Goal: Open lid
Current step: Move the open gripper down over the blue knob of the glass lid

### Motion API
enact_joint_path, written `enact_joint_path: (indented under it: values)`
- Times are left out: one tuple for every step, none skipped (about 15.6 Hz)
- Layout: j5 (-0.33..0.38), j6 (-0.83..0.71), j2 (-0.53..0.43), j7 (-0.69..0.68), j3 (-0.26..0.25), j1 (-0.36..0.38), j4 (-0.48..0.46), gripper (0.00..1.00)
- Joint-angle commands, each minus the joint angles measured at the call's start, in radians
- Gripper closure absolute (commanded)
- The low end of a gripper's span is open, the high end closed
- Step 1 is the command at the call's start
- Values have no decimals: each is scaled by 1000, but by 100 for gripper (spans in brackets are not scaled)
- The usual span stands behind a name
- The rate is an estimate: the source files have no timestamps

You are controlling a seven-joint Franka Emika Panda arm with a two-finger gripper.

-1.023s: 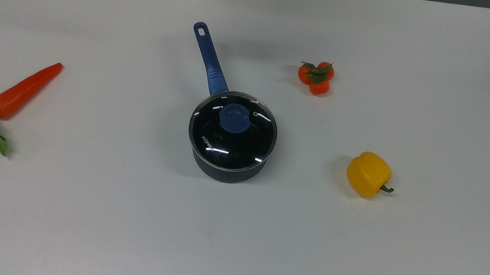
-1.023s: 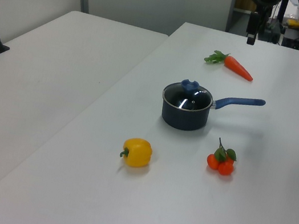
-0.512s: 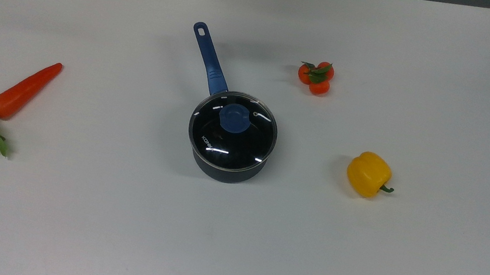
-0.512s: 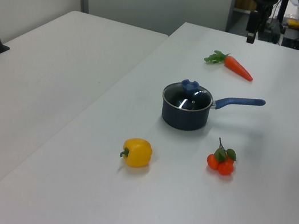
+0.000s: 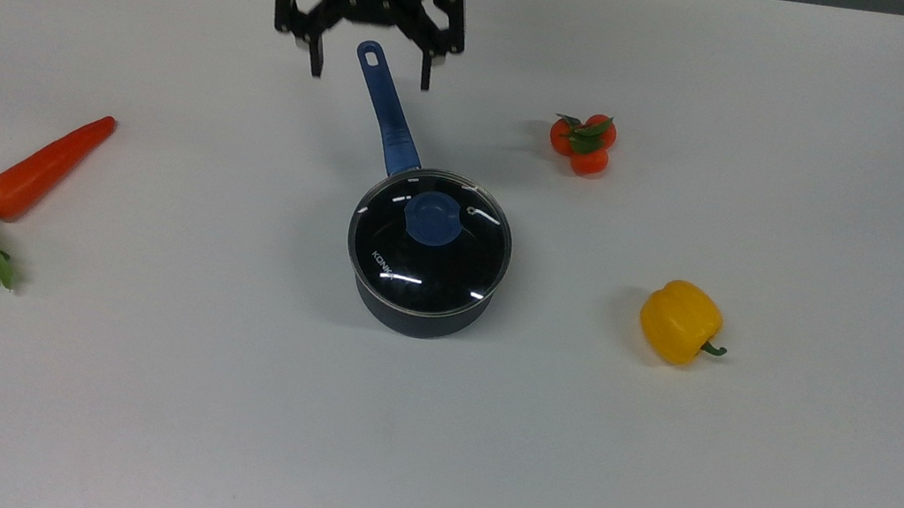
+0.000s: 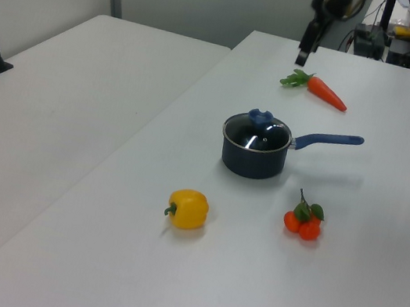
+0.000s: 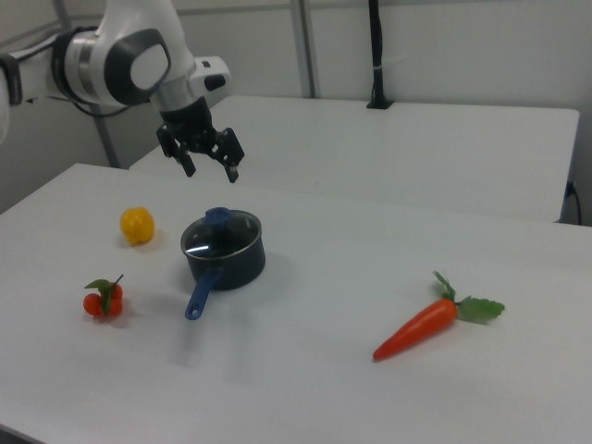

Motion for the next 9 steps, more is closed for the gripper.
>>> enact_joint_path:
  values:
    - [5,73,93,-77,42,3,21,0]
    - [4,88,108,-121,50,9,21,0]
    - [5,99,120,-151,50,21,21,0]
    - [5,107,136,-154,50,26,21,0]
    - [5,122,150,-151,50,35,21,0]
    - [1,153,166,-149,50,49,21,0]
    - [-1,167,182,-148,50,52,21,0]
    - [-2,177,196,-142,50,57,21,0]
    - [-2,187,205,-134,50,57,21,0]
